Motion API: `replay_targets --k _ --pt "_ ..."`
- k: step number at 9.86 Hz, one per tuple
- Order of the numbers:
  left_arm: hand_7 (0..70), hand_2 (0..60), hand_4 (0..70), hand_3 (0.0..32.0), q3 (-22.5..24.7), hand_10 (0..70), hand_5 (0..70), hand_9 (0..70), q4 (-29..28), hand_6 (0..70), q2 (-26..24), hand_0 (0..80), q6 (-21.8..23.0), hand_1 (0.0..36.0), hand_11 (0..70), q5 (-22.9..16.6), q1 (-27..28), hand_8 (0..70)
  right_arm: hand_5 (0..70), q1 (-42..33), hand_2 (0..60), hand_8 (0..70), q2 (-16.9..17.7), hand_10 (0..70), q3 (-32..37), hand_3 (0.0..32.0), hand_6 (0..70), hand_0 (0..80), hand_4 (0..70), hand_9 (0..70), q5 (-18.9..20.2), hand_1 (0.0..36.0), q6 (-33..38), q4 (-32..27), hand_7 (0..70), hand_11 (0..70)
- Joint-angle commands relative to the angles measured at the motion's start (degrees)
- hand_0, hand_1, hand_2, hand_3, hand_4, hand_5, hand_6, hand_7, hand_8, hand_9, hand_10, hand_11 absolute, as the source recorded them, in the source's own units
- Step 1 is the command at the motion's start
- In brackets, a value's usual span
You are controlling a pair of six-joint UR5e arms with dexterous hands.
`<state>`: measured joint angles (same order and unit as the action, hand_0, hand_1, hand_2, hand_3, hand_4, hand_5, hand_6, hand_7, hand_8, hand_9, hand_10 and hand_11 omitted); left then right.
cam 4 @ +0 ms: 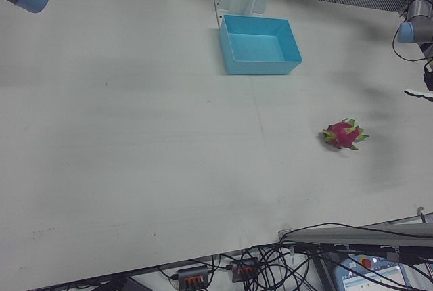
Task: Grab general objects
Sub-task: 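Move the left hand forward to the pink dragon fruit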
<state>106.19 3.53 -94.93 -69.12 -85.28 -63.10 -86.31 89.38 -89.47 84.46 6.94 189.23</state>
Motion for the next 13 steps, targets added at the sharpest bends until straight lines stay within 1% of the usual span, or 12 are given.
replay_targets --k 1,2,3,4,5,6,7,8,9,10,12,13 --pt "8.6 0.0 0.9 18.4 0.95 0.6 12.1 0.3 2.53 0.0 0.19 57.8 -8.81 18.6 2.8 6.38 8.37 11.5 0.0 0.0 0.0 0.0 0.0 0.0 0.0 0.0 0.0 0.0 0.0 0.0 0.0 0.0 0.0 0.0 0.0 0.0" --pt "9.5 0.0 2.1 17.8 0.69 0.7 15.5 0.5 2.62 0.0 0.19 62.0 -8.93 21.1 3.1 8.36 9.91 11.7 0.0 0.0 0.0 0.0 0.0 0.0 0.0 0.0 0.0 0.0 0.0 0.0 0.0 0.0 0.0 0.0 0.0 0.0" --pt "9.3 0.0 1.7 18.8 0.69 0.5 15.9 0.4 2.8 0.0 0.19 61.4 -9.89 20.8 2.9 9.94 12.8 11.6 0.0 0.0 0.0 0.0 0.0 0.0 0.0 0.0 0.0 0.0 0.0 0.0 0.0 0.0 0.0 0.0 0.0 0.0" --pt "8.3 0.0 0.6 18.8 0.69 0.6 14.0 0.2 3.93 0.0 -0.07 57.5 -12.68 18.8 2.8 15.0 17.0 11.5 0.0 0.0 0.0 0.0 0.0 0.0 0.0 0.0 0.0 0.0 0.0 0.0 0.0 0.0 0.0 0.0 0.0 0.0" --pt "7.4 0.0 0.3 19.0 0.69 0.4 12.4 0.0 4.55 0.0 -0.25 55.4 -12.97 17.5 2.3 19.84 20.44 11.4 0.0 0.09 0.0 0.0 0.0 0.0 0.0 0.0 0.0 0.0 0.0 0.0 0.0 0.0 0.0 0.0 0.0 0.0" --pt "8.7 0.0 2.2 20.0 0.25 0.0 15.4 0.3 4.65 0.0 -0.34 57.4 -13.06 18.4 1.5 21.28 21.51 11.2 0.0 0.0 0.0 0.0 0.0 0.0 0.0 0.0 0.0 0.0 0.0 0.0 0.0 0.0 0.0 0.0 0.0 0.0" --pt "7.3 0.0 0.5 23.2 -0.54 0.0 13.4 0.0 4.56 0.0 -0.95 53.9 -13.06 16.1 0.2 21.47 21.61 10.9 0.0 0.0 0.0 0.0 0.0 0.0 0.0 0.0 0.0 0.0 0.0 0.0 0.0 0.0 0.0 0.0 0.0 0.0" --pt "6.0 0.0 0.0 24.2 -1.5 0.0 11.1 0.0 4.56 0.0 -2.09 51.8 -13.23 14.6 0.0 21.47 21.7 10.7 0.0 0.0 0.0 0.0 0.0 0.0 0.0 0.0 0.0 0.0 0.0 0.0 0.0 0.0 0.0 0.0 0.0 0.0" --pt "5.7 0.0 0.0 24.8 -3.42 0.0 10.8 0.0 4.56 0.0 -4.01 51.4 -13.85 14.4 0.0 21.47 21.7 10.7 0.0 0.0 0.0 0.0 0.0 0.0 0.0 0.0 0.0 0.0 0.0 0.0 0.0 0.0 0.0 0.0 0.0 0.0" --pt "5.8 0.0 0.0 25.8 -5.1 0.0 11.3 0.0 4.56 0.0 -6.03 51.6 -15.59 14.7 0.0 21.47 21.7 10.8 0.0 0.0 0.0 0.0 0.0 0.0 0.0 0.0 0.0 0.0 0.0 0.0 0.0 0.0 0.0 0.0 0.0 0.0" --pt "6.1 0.0 0.0 27.8 -6.25 0.0 11.9 0.0 4.3 0.0 -7.02 52.4 -16.14 15.7 0.0 23.74 23.1 10.8 0.0 0.0 0.0 0.0 0.0 0.0 0.0 0.0 0.0 0.0 0.0 0.0 0.0 0.0 0.0 0.0 0.0 0.0" --pt "5.8 0.0 0.0 28.2 -6.6 0.0 11.8 0.0 4.29 0.0 -7.11 52.1 -16.22 15.5 0.0 24.89 24.59 10.9 0.0 0.0 0.0 0.0 0.0 0.0 0.0 0.0 0.0 0.0 0.0 0.0 0.0 0.0 0.0 0.0 0.0 0.0"
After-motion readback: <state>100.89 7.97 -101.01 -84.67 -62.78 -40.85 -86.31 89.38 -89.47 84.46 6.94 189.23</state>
